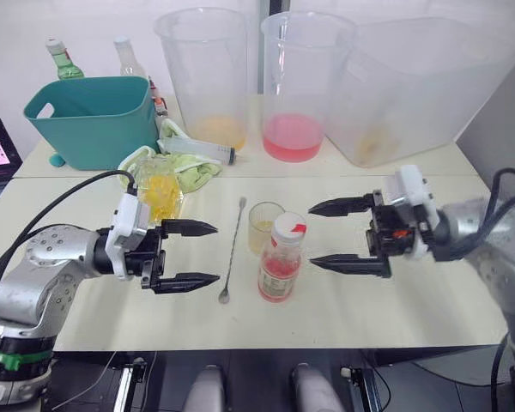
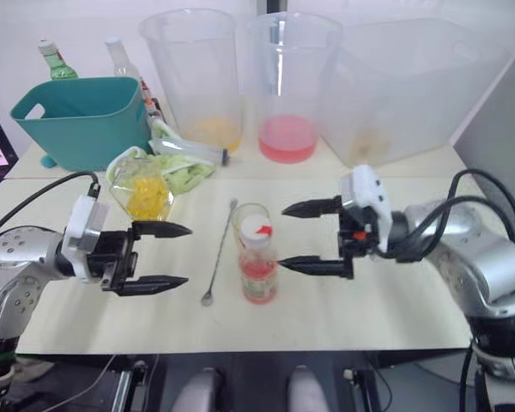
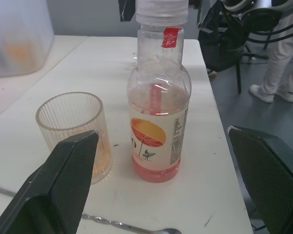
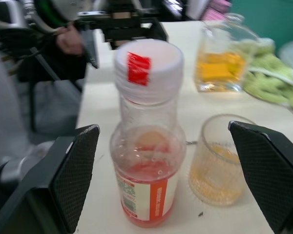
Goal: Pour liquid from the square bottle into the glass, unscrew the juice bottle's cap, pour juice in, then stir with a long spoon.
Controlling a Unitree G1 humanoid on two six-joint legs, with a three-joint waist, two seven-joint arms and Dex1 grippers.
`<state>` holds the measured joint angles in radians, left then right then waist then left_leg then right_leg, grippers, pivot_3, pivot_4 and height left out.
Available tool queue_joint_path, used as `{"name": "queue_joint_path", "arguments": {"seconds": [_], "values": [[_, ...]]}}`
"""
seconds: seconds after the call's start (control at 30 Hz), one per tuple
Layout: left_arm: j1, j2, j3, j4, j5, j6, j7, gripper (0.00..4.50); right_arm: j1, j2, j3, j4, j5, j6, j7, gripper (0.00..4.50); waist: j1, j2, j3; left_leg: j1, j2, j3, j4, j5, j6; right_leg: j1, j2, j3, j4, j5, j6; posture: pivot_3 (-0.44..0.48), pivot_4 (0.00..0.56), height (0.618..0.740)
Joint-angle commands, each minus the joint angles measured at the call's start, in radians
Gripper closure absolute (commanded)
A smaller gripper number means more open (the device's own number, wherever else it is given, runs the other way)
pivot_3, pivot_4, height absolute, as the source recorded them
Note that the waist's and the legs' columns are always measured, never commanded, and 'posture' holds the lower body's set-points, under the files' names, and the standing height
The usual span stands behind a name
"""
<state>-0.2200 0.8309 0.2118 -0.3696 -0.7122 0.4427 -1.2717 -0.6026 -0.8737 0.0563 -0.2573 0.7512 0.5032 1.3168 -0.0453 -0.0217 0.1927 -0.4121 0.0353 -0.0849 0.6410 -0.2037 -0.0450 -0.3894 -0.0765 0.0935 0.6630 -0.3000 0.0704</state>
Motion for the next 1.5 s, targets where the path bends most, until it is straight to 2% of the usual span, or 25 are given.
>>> {"name": "queue_joint_path", "arguments": {"seconds": [0.03,0.17,0.3,0.43,0.6,0.73,0.8,0.83,1.07,1.17,1.3,1.5], "values": [[0.08,0.024,0.11,-0.106,-0.042,0.021,0.06,0.0,-0.104,0.062,0.075,0.132,-0.068,-0.1,0.176,0.02,-0.001,0.0,0.0,0.0,0.0,0.0,0.0,0.0,0.0,0.0,0.0,0.0,0.0,0.0,0.0,0.0,0.15,0.733],[0.212,0.019,0.203,-0.213,-0.078,0.053,0.128,0.0,-0.183,0.137,0.139,0.247,-0.116,-0.147,0.29,0.02,-0.001,0.0,0.0,0.0,0.0,0.0,0.0,0.0,0.0,-0.001,0.0,0.0,0.001,0.0,0.0,0.0,0.15,0.733],[0.318,0.0,0.262,-0.251,-0.085,0.043,0.155,0.0,-0.219,0.2,0.145,0.318,-0.136,-0.162,0.297,0.02,0.006,0.0,0.0,0.0,-0.001,0.0,0.0,0.0,0.0,0.0,-0.001,0.0,0.001,0.0,0.0,0.0,0.15,0.733],[0.392,-0.021,0.292,-0.259,-0.078,0.018,0.164,0.0,-0.214,0.212,0.169,0.341,-0.149,-0.189,0.298,0.02,0.006,0.0,0.0,0.0,-0.001,0.0,0.0,0.0,0.0,-0.001,-0.001,0.0,0.001,0.0,0.0,0.0,0.15,0.733],[0.416,-0.021,0.283,-0.249,-0.069,-0.006,0.167,0.0,-0.205,0.216,0.161,0.331,-0.132,-0.173,0.298,1.34,0.004,0.0,0.0,0.0,-0.001,0.0,0.0,0.0,0.0,-0.001,-0.001,0.0,0.001,0.0,0.0,0.0,0.15,0.733],[0.381,-0.011,0.247,-0.208,-0.06,-0.023,0.15,0.0,-0.173,0.22,0.135,0.281,-0.125,-0.149,0.274,2.83,0.005,0.0,0.0,0.0,-0.001,0.0,0.0,0.0,0.0,-0.001,0.0,0.0,0.001,0.0,0.0,0.0,0.15,0.733],[0.35,-0.006,0.222,-0.183,-0.054,-0.03,0.139,0.0,-0.15,0.212,0.122,0.245,-0.116,-0.127,0.256,3.34,0.006,0.0,0.0,0.0,-0.001,0.0,0.0,0.0,0.0,0.0,-0.001,0.0,0.001,0.0,0.0,0.0,0.15,0.733],[0.337,-0.004,0.212,-0.173,-0.052,-0.032,0.134,0.0,-0.14,0.208,0.115,0.228,-0.113,-0.116,0.248,3.45,0.006,0.0,0.0,0.0,-0.001,0.0,0.0,0.0,0.0,0.0,-0.001,0.0,0.001,0.0,0.0,0.0,0.15,0.733],[0.201,0.002,0.104,-0.068,-0.021,-0.055,0.083,0.0,-0.046,0.183,0.016,0.072,-0.076,-0.025,0.099,3.47,0.004,0.0,0.0,0.0,-0.001,0.0,0.0,0.0,0.0,-0.001,-0.001,0.0,0.001,0.0,0.0,0.0,0.15,0.733],[0.151,-0.003,0.065,-0.032,-0.012,-0.059,0.062,0.0,0.002,0.177,-0.038,-0.02,-0.05,0.043,-0.021,3.47,0.004,0.0,0.0,0.0,-0.001,0.0,0.0,0.0,0.0,-0.001,0.0,0.0,0.001,0.0,0.0,0.0,0.15,0.733],[0.079,-0.009,0.008,0.046,0.012,-0.083,0.012,0.0,0.11,0.207,-0.095,-0.206,-0.03,0.143,-0.261,3.47,0.006,0.0,0.0,-0.001,-0.001,0.0,0.0,0.0,0.0,-0.001,0.0,0.0,0.001,0.0,0.0,0.0,0.15,0.733],[-0.02,-0.043,-0.075,0.133,0.036,-0.107,-0.033,0.0,0.231,0.278,-0.113,-0.413,0.009,0.216,-0.512,3.47,0.004,0.0,0.0,-0.001,-0.001,-0.001,0.0,0.0,0.0,-0.001,0.0,0.0,0.001,0.0,0.0,0.0,0.15,0.733]]}}
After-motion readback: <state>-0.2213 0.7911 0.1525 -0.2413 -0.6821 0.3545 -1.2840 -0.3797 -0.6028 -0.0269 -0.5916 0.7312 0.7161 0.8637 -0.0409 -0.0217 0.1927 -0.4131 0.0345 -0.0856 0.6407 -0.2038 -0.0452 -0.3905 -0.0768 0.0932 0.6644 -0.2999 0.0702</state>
